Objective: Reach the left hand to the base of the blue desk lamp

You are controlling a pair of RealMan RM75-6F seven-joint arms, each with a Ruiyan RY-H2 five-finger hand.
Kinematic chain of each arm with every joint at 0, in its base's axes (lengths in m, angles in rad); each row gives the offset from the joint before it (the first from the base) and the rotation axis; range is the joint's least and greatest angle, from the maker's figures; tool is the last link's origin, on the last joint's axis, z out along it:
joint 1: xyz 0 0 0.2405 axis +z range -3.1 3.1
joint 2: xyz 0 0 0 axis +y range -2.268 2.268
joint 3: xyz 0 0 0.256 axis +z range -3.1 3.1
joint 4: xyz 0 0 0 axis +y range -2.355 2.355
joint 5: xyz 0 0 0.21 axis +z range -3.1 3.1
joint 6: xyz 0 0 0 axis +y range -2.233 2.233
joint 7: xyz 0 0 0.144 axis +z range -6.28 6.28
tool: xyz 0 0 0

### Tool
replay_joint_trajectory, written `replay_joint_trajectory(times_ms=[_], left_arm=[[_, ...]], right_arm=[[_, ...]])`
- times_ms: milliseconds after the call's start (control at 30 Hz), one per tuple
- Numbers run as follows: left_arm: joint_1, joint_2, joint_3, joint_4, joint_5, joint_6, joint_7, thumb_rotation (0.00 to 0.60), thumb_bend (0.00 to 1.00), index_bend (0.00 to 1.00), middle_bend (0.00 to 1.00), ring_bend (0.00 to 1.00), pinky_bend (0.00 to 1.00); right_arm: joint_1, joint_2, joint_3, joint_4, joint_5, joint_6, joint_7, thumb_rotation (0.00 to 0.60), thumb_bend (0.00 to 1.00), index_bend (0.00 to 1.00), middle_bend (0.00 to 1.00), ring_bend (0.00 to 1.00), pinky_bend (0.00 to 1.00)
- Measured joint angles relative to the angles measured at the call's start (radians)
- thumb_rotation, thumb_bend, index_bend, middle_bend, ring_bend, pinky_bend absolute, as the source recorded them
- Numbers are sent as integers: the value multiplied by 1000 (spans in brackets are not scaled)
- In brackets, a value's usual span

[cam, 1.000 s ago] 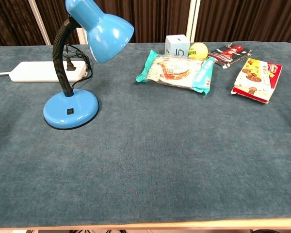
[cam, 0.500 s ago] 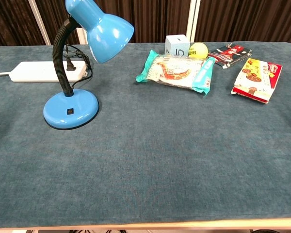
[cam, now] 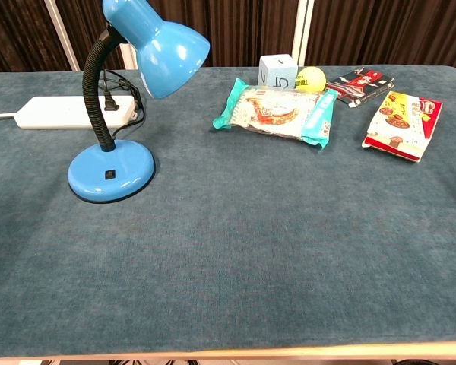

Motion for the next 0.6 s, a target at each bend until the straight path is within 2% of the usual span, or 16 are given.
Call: replay_joint_trajectory(times_ms=[133, 300, 600], left_arm=[[-74, 8, -25, -96, -112, -110, 87, 600, 583, 4, 911, 897, 970], [-168, -31, -40, -143, -274, -195, 254, 600, 588, 26, 917, 903, 989], [-295, -203, -43, -120, -489, -196, 501, 600, 595, 35, 918, 904, 1000]], right_arm=[[0, 3, 0, -3, 3, -4, 7, 600, 235, 0, 0, 0, 0], [3, 6, 1, -5, 10, -11, 16, 600, 235, 0, 0, 0, 0], [7, 10, -5, -6, 4, -22, 22, 600, 235, 0, 0, 0, 0]])
